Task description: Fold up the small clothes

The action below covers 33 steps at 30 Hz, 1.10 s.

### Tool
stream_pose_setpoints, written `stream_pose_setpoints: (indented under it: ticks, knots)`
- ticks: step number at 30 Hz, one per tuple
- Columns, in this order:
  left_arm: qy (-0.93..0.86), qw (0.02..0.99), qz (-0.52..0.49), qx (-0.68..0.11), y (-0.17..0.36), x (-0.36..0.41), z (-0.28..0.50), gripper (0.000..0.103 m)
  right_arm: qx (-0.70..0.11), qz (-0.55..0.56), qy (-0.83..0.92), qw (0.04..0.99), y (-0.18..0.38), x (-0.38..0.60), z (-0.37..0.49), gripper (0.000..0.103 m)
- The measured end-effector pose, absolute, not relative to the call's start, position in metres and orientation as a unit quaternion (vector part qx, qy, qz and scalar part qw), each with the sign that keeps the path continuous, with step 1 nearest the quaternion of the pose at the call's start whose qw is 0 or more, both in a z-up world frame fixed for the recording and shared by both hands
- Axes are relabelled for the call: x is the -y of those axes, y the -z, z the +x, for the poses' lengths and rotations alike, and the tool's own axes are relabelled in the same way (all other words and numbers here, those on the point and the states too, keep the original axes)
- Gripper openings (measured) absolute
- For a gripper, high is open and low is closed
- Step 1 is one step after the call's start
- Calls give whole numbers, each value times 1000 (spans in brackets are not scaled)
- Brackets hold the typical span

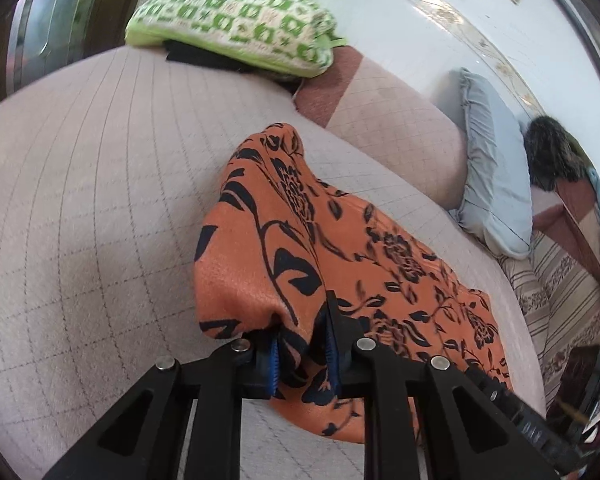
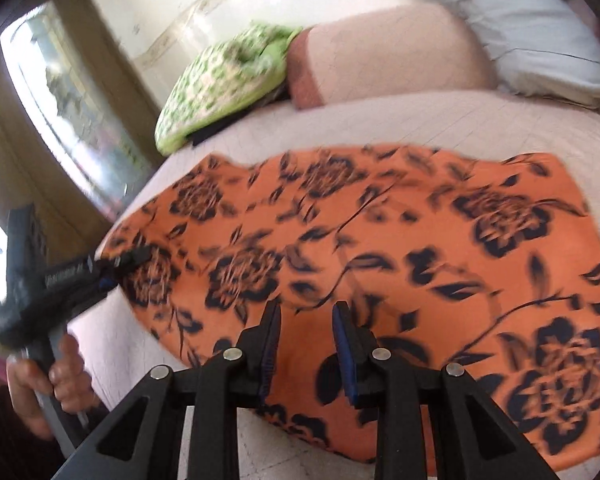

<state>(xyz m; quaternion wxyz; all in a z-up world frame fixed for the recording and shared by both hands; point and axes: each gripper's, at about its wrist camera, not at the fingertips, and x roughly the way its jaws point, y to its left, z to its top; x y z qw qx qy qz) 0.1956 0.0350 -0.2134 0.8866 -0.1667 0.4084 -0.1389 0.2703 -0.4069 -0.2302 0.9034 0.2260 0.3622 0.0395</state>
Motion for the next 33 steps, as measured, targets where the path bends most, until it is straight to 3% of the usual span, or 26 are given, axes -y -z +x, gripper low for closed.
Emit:
stream_pose_setpoints:
  ticks: [11,16,20,21,25,27,28,29,33]
  knots:
    - [237,898,-36,-368,142,92,151,14,-234,373,56,896,196,517,205,29]
    - [349,854,62,-382,158,206,106,14,-186,418,107,883,189,572,158,29]
    - [390,833,109,-376,169,231,80,15,-168,450,136,866,193,605,127,30]
    - [396,834,117,-366,166,225,76,17,-169,452,135,865,192,610,124,31]
    - [350,872,114,-324,149,179,82,56,-191,455,90,865,193,609,130,32]
    - [305,891,88,-326,147,147,99,59,-218,476,20,852,200,596,151,33]
    - [277,897,78,-336,150,133,112,59,-232,487,-10,842,205,587,161,45]
    - [247,901,69,-349,154,118,124,59,-249,502,-41,827,211,576,172,69]
    - [175,906,18,-384,173,60,154,59,-300,510,-110,799,230,530,214,72]
